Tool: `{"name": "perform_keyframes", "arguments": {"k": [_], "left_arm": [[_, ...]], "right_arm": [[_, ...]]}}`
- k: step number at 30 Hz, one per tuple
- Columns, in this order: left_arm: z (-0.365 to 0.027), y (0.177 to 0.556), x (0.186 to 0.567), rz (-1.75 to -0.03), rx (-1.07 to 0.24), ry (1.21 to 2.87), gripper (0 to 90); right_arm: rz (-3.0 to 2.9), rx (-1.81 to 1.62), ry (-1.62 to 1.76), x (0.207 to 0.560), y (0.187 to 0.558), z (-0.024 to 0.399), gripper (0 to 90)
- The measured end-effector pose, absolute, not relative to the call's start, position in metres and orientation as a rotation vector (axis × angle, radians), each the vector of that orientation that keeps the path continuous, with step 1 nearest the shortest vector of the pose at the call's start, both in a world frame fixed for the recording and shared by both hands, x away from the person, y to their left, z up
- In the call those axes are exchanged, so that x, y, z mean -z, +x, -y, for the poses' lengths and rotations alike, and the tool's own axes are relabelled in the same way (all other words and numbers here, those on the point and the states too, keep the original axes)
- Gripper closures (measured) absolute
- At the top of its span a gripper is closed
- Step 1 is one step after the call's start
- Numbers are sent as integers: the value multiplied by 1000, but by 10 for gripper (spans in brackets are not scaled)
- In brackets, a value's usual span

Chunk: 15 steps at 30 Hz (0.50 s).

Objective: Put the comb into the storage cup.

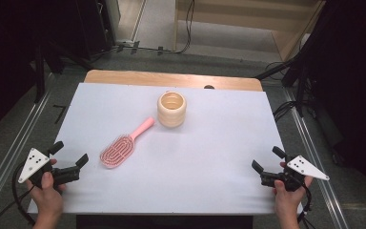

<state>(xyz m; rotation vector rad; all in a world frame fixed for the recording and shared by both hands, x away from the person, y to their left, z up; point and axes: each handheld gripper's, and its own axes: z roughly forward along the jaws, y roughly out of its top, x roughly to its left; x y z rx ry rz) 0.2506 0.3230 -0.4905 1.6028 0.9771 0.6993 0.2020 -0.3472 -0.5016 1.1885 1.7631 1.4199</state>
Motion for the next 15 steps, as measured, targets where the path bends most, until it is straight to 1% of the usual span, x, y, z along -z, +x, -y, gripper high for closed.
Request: {"name": "perform_keyframes", "arguments": {"k": [6, 14, 15], "left_arm": [[-322, 250, 491, -971, -707, 1609, 0], [-321, 251, 491, -968, -706, 1615, 0], [-321, 251, 491, -970, -708, 1614, 0]], "right_arm": [[-1784, -1416, 1146, 485, 206, 331, 0], [-1863, -1449, 1081, 466, 220, 304, 0], [-1886, -1442, 1053, 461, 225, 295, 0]]}}
